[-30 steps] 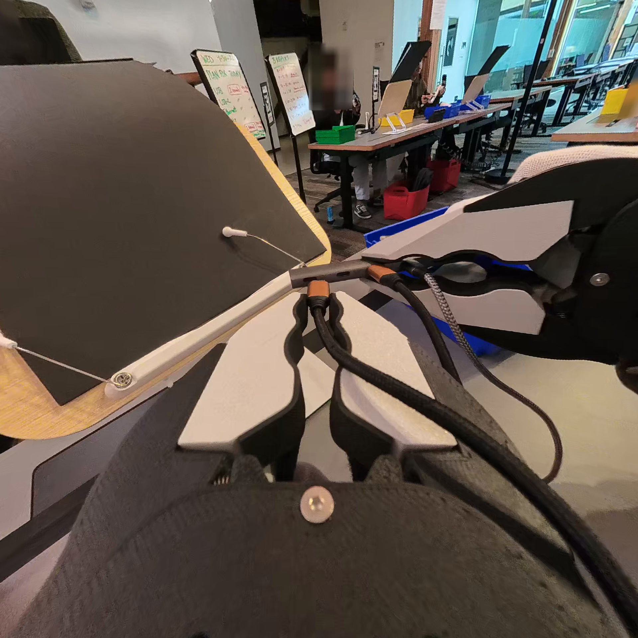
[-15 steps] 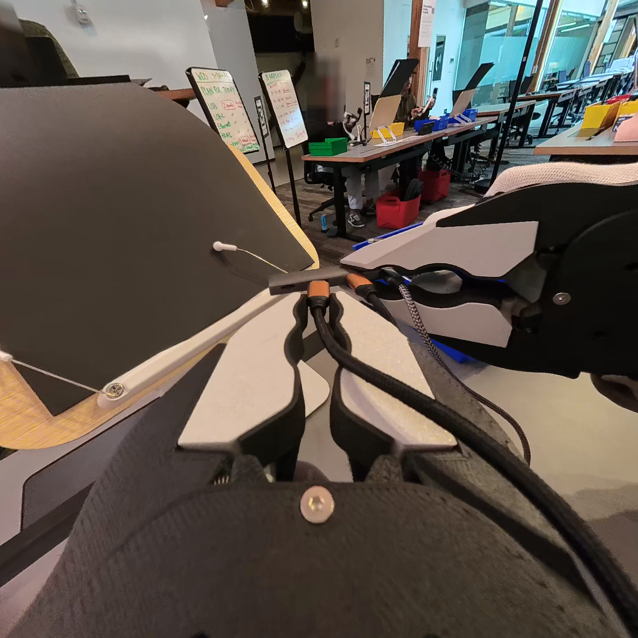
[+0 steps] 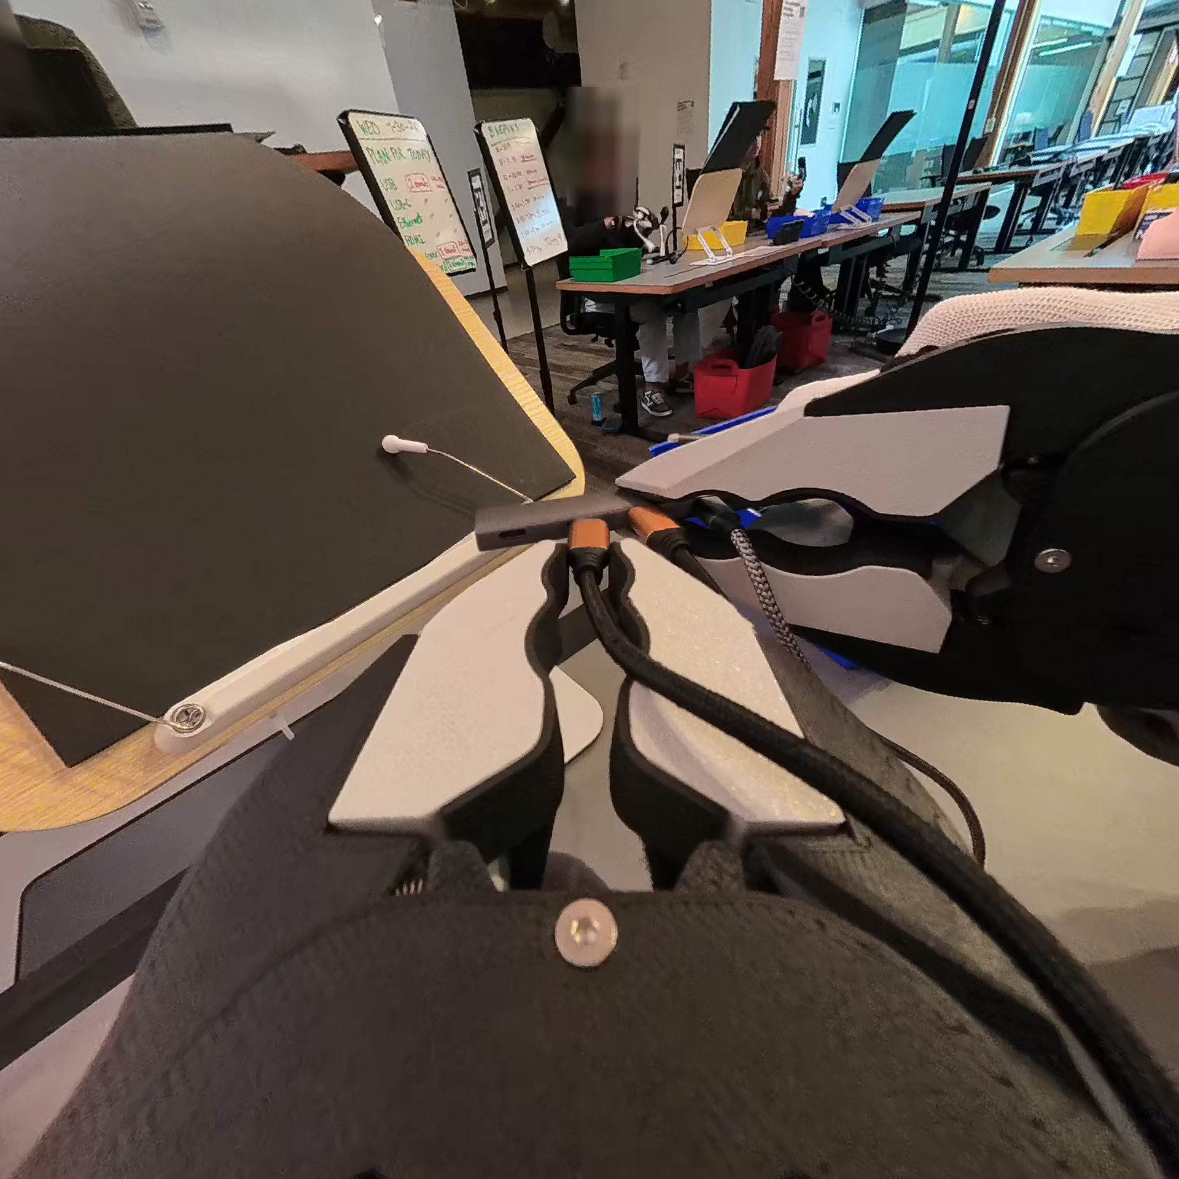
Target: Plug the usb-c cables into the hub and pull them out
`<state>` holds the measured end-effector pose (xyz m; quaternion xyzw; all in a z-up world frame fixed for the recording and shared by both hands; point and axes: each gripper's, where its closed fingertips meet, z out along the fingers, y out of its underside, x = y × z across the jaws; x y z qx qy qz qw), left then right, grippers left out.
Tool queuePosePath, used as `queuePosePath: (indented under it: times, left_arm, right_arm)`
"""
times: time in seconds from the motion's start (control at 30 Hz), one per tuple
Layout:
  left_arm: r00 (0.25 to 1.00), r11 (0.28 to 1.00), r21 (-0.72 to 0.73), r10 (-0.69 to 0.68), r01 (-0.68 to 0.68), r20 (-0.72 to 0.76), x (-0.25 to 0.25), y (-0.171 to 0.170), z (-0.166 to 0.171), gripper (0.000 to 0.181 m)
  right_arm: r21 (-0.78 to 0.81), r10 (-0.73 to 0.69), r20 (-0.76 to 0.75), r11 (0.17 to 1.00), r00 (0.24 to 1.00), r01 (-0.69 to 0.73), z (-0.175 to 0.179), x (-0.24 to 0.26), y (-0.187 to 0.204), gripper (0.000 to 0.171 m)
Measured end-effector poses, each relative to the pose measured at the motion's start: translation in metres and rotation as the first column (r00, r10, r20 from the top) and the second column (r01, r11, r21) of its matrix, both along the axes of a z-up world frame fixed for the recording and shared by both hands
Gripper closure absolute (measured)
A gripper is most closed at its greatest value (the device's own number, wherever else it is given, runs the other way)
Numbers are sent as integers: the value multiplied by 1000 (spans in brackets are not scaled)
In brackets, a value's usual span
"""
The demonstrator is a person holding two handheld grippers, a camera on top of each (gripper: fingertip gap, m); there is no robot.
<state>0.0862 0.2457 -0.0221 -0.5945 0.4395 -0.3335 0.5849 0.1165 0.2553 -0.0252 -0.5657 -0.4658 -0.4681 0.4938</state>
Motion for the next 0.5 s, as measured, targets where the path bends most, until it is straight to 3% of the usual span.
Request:
queuePosePath:
  times: [0.5]
  left_arm:
    - [1000,1000,0,32,-32,-1,-2,5,-1,169]
  right_arm:
    - [11,-4,4,1000,1000,4,0,-3,1,164]
